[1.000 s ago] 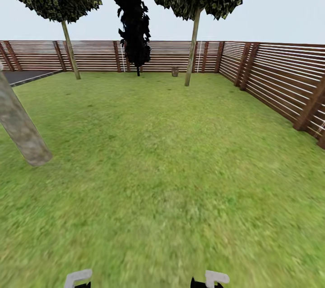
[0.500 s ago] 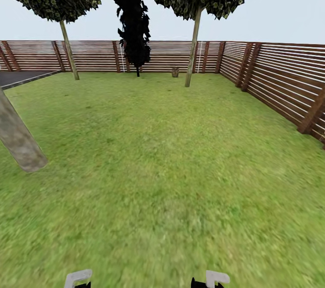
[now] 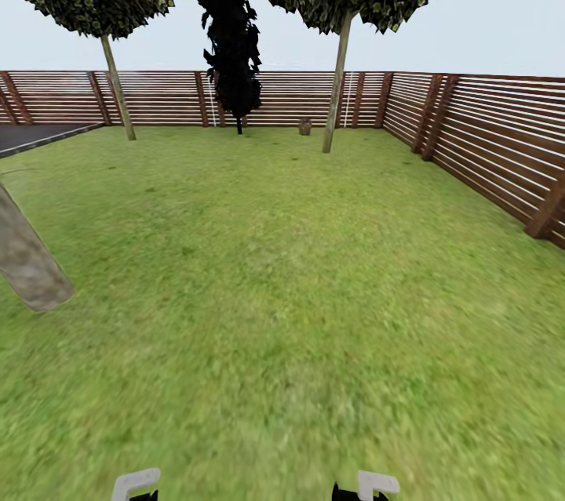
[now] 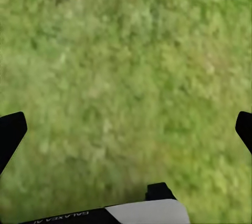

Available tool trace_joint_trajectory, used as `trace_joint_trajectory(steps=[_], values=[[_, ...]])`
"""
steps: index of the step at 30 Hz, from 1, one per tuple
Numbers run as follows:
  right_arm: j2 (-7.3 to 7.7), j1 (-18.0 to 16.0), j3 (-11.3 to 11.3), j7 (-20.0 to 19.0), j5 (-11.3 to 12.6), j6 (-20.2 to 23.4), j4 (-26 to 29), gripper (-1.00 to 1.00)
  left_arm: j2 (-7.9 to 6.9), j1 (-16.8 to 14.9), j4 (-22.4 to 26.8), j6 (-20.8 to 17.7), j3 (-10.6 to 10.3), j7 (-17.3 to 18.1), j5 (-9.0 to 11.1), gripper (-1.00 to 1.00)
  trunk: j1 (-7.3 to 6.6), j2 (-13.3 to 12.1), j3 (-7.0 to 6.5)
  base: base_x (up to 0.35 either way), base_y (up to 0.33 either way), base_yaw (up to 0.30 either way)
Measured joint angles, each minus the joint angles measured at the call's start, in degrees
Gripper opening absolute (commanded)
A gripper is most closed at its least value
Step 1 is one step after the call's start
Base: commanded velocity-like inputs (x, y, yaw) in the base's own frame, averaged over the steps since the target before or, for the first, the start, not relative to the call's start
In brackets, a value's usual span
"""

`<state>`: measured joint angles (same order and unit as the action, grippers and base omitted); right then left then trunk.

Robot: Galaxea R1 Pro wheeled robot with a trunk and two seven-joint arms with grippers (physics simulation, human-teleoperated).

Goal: Take the three Easter eggs out of the wicker basket on the lawn in the garden, then place them on the lawn next to a single tree (choose any tree) so that all three eggs are next to the same tree and none are left in the basket.

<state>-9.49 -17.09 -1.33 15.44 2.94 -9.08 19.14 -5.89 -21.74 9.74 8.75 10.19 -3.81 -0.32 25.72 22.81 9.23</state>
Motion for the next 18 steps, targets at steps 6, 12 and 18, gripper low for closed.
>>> trace_joint_trajectory(steps=[6, 12, 18], values=[[-0.22, 0.0, 0.0, 0.0, 0.0, 0.0, 0.0, 1.00, 0.00, 0.0, 0.0, 0.0, 0.0, 0.0, 0.0, 1.00, 0.00, 0.0, 0.00, 0.290, 0.000, 0.000], [-0.15, 0.0, 0.0, 0.0, 0.0, 0.0, -0.2, 1.00, 0.00, 0.0, 0.0, 0.0, 0.0, 0.0, 0.0, 1.00, 0.00, 0.0, 0.00, 0.290, 0.000, 0.000], [-0.25, 0.0, 0.0, -0.1, -0.1, 0.0, -0.3, 1.00, 0.00, 0.0, 0.0, 0.0, 0.0, 0.0, 0.0, 1.00, 0.00, 0.0, 0.00, 0.290, 0.000, 0.000]])
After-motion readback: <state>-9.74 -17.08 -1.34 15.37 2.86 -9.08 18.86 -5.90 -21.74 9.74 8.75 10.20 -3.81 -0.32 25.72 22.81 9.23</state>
